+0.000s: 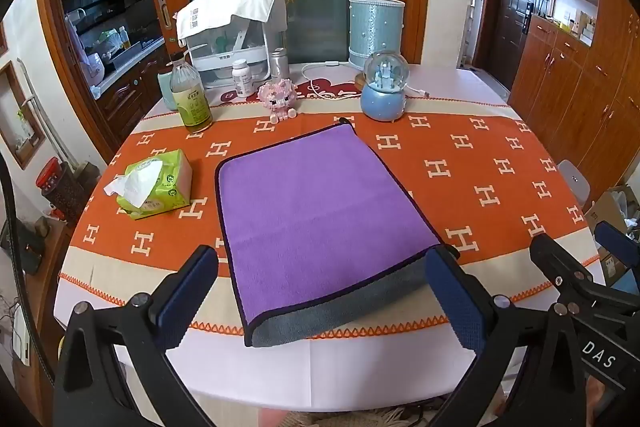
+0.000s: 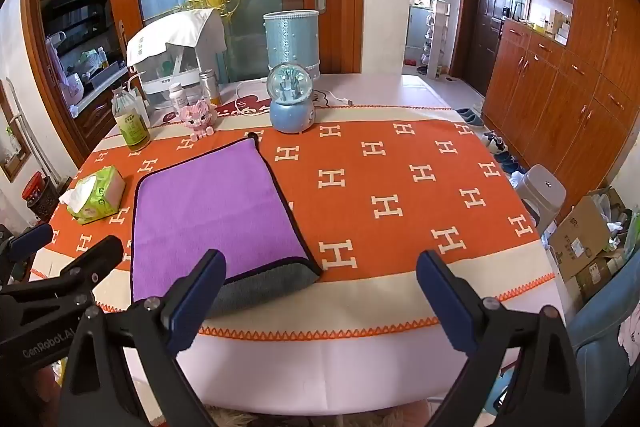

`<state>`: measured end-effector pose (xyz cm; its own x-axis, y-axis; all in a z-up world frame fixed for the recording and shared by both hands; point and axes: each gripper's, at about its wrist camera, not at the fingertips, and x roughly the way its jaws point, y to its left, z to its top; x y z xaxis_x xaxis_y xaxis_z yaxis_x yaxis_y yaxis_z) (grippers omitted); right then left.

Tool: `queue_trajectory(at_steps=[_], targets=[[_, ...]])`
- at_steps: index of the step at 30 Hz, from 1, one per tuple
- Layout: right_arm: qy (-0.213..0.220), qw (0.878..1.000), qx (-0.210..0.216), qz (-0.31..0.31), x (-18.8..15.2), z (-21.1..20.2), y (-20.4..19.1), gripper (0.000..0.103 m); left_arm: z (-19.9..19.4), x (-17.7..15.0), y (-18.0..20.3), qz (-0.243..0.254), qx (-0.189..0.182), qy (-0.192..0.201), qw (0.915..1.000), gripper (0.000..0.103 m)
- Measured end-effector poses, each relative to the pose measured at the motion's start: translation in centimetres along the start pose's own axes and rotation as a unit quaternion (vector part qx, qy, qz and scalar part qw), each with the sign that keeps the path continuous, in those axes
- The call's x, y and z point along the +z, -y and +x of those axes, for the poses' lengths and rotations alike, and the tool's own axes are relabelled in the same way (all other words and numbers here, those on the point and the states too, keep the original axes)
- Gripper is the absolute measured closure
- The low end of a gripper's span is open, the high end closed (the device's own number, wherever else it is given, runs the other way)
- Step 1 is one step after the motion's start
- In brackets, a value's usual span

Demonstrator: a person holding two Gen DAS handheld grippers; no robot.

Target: Fold towel

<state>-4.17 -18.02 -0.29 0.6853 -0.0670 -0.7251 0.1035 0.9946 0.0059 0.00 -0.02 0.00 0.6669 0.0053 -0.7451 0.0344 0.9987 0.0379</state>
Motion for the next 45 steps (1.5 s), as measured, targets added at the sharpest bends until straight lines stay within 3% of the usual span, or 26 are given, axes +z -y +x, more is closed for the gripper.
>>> queue_trajectory(at_steps=[45], targets=[[-0.006,1.000,0.018,0.009,0.4,0.2,-0.3,0.006,0.3,0.1,-0.4,-0.007,-0.006,-0.004,1.0000,0.001]])
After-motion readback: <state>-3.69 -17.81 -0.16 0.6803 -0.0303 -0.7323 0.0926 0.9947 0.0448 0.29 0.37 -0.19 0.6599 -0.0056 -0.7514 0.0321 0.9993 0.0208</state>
